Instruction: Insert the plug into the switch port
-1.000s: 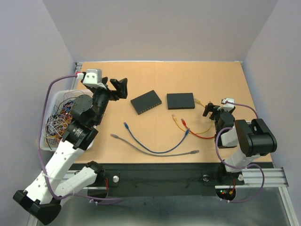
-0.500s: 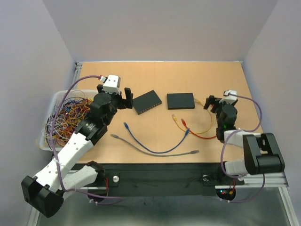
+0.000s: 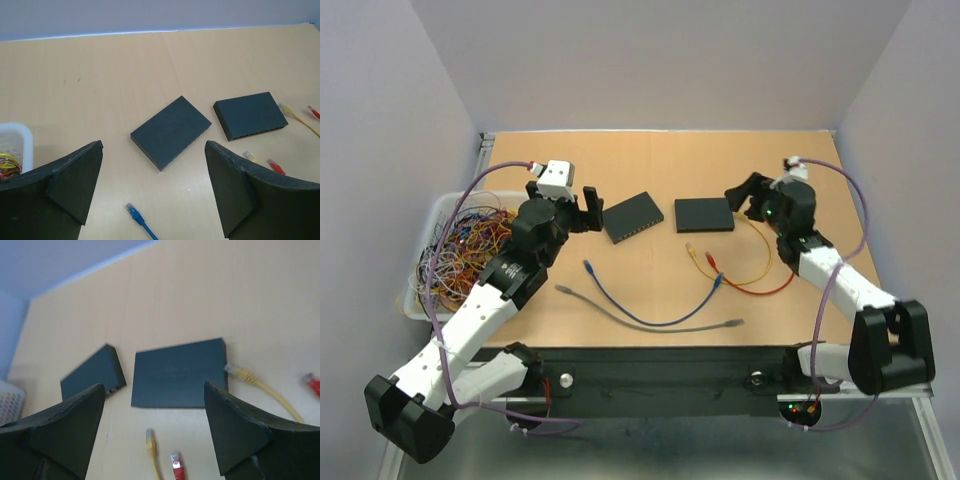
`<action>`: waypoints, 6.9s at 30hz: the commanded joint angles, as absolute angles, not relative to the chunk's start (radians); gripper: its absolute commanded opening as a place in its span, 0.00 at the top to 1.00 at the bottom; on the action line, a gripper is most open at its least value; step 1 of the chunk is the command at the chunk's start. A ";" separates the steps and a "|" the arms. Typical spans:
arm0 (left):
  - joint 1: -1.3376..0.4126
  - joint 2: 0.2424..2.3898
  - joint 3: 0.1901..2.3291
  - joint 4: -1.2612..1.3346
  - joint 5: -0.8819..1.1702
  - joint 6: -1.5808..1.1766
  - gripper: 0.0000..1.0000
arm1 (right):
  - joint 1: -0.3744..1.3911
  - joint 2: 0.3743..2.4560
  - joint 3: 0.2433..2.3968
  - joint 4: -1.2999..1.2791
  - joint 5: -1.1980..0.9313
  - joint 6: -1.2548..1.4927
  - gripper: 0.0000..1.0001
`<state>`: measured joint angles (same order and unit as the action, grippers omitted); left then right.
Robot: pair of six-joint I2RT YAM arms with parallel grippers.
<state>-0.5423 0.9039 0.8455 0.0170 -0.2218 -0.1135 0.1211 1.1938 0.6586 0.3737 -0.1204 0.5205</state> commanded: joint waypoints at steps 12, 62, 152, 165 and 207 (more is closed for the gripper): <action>-0.542 0.920 0.864 0.020 -0.213 -0.126 0.05 | 0.555 1.486 0.957 -0.205 0.225 0.318 0.23; -0.543 0.973 0.885 0.006 -0.196 -0.127 0.07 | 0.656 1.749 1.028 -0.209 0.290 0.298 0.70; -0.256 2.058 1.577 0.041 0.419 -0.189 0.06 | 0.736 1.223 0.532 0.126 -0.045 0.406 1.00; -0.360 2.097 1.484 0.014 0.325 -0.127 0.08 | 0.738 1.103 0.492 0.087 -0.026 0.436 1.00; -0.364 1.782 0.704 0.981 0.334 -0.333 0.12 | 0.759 1.484 0.790 -0.018 0.146 0.348 0.99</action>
